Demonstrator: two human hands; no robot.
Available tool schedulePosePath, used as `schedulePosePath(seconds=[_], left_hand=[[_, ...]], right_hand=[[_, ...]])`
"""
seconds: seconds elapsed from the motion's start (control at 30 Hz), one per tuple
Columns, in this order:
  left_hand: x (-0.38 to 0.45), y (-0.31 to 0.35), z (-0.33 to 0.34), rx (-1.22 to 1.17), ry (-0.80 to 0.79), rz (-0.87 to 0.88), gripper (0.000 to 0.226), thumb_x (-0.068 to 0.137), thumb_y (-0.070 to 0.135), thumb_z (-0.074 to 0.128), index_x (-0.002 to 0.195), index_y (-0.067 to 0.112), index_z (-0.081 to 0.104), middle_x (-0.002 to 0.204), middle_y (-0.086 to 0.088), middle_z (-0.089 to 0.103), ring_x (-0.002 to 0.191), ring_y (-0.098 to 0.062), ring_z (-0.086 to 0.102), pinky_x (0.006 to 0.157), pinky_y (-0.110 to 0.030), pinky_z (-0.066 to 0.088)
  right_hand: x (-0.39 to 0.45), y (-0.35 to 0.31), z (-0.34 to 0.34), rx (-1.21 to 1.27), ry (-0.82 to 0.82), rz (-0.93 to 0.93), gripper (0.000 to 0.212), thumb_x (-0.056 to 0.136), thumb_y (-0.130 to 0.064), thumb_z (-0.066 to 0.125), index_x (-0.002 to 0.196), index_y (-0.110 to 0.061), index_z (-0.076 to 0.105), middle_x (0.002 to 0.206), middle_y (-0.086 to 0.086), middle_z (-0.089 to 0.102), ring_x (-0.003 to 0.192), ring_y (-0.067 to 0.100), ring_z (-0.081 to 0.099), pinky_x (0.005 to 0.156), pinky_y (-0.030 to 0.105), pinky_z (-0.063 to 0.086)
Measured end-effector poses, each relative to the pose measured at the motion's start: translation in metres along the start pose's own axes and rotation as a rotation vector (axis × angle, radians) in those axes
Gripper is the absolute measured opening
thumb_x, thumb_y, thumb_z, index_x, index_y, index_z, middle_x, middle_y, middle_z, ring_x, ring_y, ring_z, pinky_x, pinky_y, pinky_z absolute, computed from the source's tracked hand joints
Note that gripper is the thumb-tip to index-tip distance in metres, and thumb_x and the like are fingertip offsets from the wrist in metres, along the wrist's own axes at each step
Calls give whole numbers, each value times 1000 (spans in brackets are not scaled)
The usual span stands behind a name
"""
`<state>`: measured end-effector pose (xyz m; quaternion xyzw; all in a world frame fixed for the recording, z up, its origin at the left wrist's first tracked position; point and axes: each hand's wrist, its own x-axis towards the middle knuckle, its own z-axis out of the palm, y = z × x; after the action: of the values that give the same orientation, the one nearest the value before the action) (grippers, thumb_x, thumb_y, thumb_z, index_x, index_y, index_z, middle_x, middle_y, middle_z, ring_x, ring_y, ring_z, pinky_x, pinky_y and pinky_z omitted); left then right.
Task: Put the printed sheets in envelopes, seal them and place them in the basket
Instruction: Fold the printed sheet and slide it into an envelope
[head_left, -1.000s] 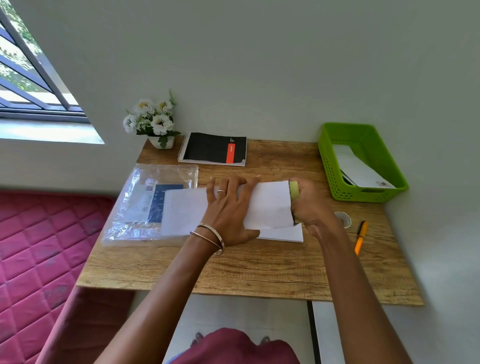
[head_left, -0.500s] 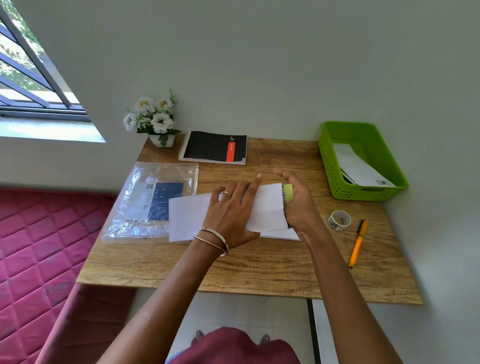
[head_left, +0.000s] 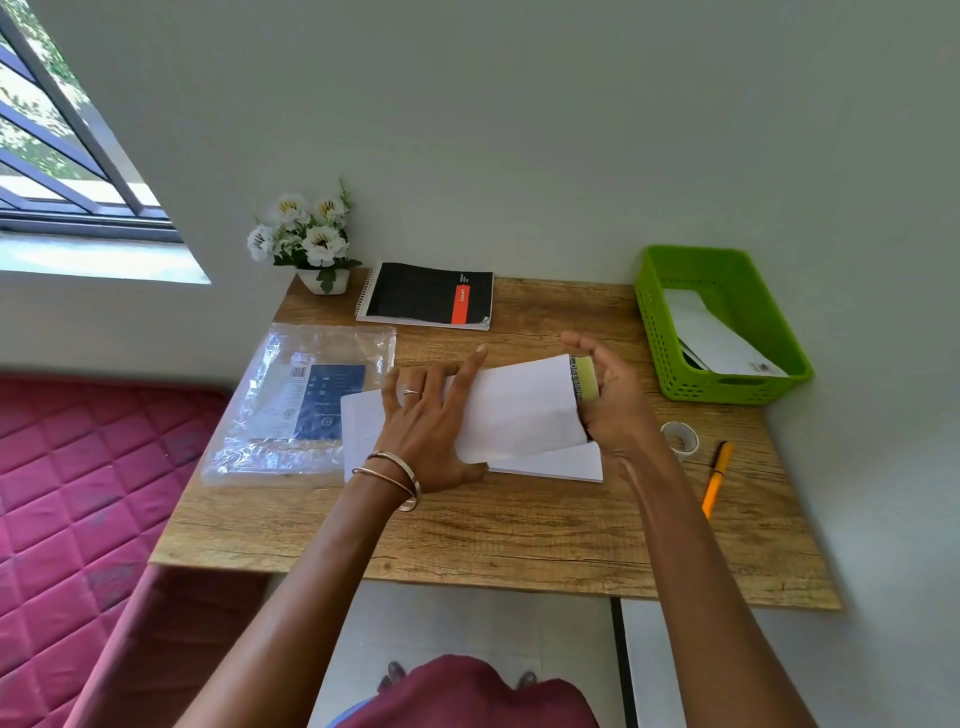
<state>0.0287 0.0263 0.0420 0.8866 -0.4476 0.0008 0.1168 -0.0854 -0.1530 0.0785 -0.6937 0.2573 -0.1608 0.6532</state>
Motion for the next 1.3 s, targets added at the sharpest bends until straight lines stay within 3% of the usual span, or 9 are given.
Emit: schedulePosePath(seconds=[0.23,0.47,0.73,0.87,0.97,1.03,1.1,1.17,1.3], left_hand=[[1,-6,-3,54,50,22,121,52,58,70,144,33,-5,121,-2,44,113,-25,41,100,-48,24],[-1,-16,-7,107,-37,41,135,47,75,65,141,38,-23,128,-5,37,115,-25,40,91,-47,35],[-1,-17,-4,138,-19,70,133,54,65,67,139,35,-31,120,-2,46,108,-23,47,86,-43,36],[0,-21,-3,156,-39,9,138,50,65,70,137,35,-34,133,-5,36,122,-28,37,101,-57,27],[1,-19,-3,79,-113,7,146,44,77,67,135,31,-38,149,-7,11,138,-34,13,104,-71,-9],[3,-7,-3,44,-97,67,144,42,89,55,140,28,-32,151,-6,3,141,-33,6,101,-68,-18],[7,8,-2,-3,-30,98,132,51,89,47,146,24,-17,149,-6,13,139,-31,15,105,-68,-13],[9,19,-1,-49,76,87,112,62,77,51,147,21,5,142,-5,32,132,-28,31,108,-66,-4],[14,18,4,-29,212,67,92,57,61,65,133,23,30,126,-3,49,118,-25,47,108,-66,6]], right_hand=[[3,0,-2,6,50,-23,57,74,15,70,121,-17,60,95,6,69,70,9,63,57,28,53],[1,2,-4,26,52,-38,54,71,15,72,109,-23,64,99,-1,71,80,14,66,64,36,57],[3,6,-5,55,95,6,45,75,11,71,109,-17,67,102,7,71,90,23,67,73,42,59],[3,6,-11,49,129,6,39,76,11,70,102,-18,68,91,5,72,82,22,66,72,45,57],[2,6,-9,8,127,4,37,75,3,75,103,-20,69,93,7,73,81,23,67,67,43,58],[0,5,-3,6,116,9,37,76,4,74,103,-21,68,89,4,73,75,17,67,59,33,57],[-1,3,4,54,104,6,39,76,10,70,101,-19,68,82,0,73,67,10,66,52,26,54],[-1,2,8,67,108,-10,41,76,11,69,101,-21,65,80,-3,71,64,7,64,49,24,52],[-1,2,6,-8,162,-91,54,67,2,81,108,-22,55,97,-1,68,80,11,65,55,27,53]])
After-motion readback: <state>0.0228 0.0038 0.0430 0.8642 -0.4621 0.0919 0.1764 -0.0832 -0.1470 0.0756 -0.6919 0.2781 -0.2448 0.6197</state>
